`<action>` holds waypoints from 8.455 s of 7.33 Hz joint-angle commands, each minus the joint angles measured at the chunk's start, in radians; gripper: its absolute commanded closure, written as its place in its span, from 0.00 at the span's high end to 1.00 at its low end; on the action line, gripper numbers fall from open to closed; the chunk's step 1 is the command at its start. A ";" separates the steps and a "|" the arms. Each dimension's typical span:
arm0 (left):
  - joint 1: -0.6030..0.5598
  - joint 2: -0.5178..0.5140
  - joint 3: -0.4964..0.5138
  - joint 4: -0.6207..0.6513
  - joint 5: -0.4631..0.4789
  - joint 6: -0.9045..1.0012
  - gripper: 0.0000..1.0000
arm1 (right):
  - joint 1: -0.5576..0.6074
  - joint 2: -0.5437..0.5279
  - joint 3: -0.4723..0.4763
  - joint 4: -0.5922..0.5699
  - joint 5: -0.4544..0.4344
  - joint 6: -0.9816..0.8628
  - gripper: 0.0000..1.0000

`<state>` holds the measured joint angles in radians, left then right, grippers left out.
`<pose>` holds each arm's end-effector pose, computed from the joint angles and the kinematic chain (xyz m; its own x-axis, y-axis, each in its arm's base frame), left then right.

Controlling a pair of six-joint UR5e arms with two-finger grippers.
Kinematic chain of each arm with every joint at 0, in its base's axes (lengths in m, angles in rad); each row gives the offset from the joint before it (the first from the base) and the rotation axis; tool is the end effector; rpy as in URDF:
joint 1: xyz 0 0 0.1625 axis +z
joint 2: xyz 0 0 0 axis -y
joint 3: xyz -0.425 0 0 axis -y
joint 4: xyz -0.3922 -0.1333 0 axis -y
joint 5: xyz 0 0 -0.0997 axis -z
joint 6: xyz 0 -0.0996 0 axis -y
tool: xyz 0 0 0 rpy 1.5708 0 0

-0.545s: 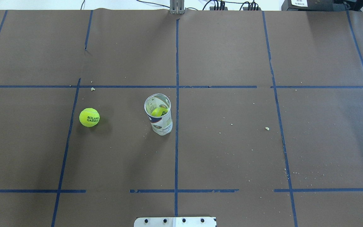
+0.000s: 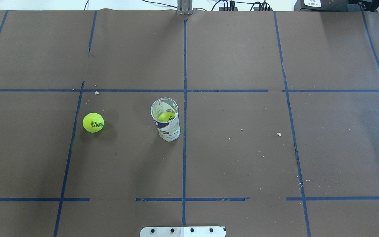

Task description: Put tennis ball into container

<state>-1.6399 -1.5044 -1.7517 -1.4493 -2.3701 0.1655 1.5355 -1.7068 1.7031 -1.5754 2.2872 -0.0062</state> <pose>-0.0936 -0.4553 0.6119 0.6971 0.1119 -0.7082 -0.0464 0.9927 0.1112 0.0525 -0.4358 0.6610 0.7537 -0.0274 0.6567 0.0400 0.9992 -0.0042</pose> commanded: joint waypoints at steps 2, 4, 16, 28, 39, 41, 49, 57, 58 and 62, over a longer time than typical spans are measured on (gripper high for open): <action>-0.001 -0.097 0.000 -0.044 0.003 -0.011 1.00 | 0.000 0.001 0.000 0.000 0.000 0.000 1.00; -0.003 -0.117 0.018 -0.080 0.003 -0.064 1.00 | 0.000 0.001 0.000 0.000 0.000 0.000 1.00; 0.743 -0.163 -0.200 -0.488 0.305 -1.234 1.00 | 0.000 0.001 0.000 0.000 0.000 0.000 1.00; 1.028 -0.324 0.003 -0.477 0.528 -1.405 1.00 | 0.000 0.001 0.000 0.000 0.000 0.000 1.00; 0.997 -0.336 -0.044 -0.424 0.522 -1.385 0.16 | 0.000 0.001 0.000 0.000 0.000 0.000 1.00; 0.942 -0.355 -0.212 -0.207 0.519 -1.301 0.16 | 0.000 -0.001 0.000 0.000 0.000 0.000 1.00; 0.886 -0.785 -0.287 0.276 0.365 -1.494 0.20 | 0.000 0.001 0.000 0.000 0.000 0.000 1.00; 0.995 -0.962 -0.075 0.273 0.368 -1.606 0.27 | 0.000 -0.001 0.000 0.000 0.000 0.000 1.00; 1.002 -0.962 -0.075 0.273 0.368 -1.606 0.28 | 0.000 0.001 0.000 0.000 0.000 0.000 1.00; 1.003 -0.967 -0.066 0.270 0.370 -1.604 0.96 | 0.000 0.001 0.000 0.000 0.000 0.000 1.00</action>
<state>-0.6371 -2.4691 -1.8187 -1.1783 -2.0015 -1.4394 1.5355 -1.7070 1.7031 -1.5754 2.2872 -0.0062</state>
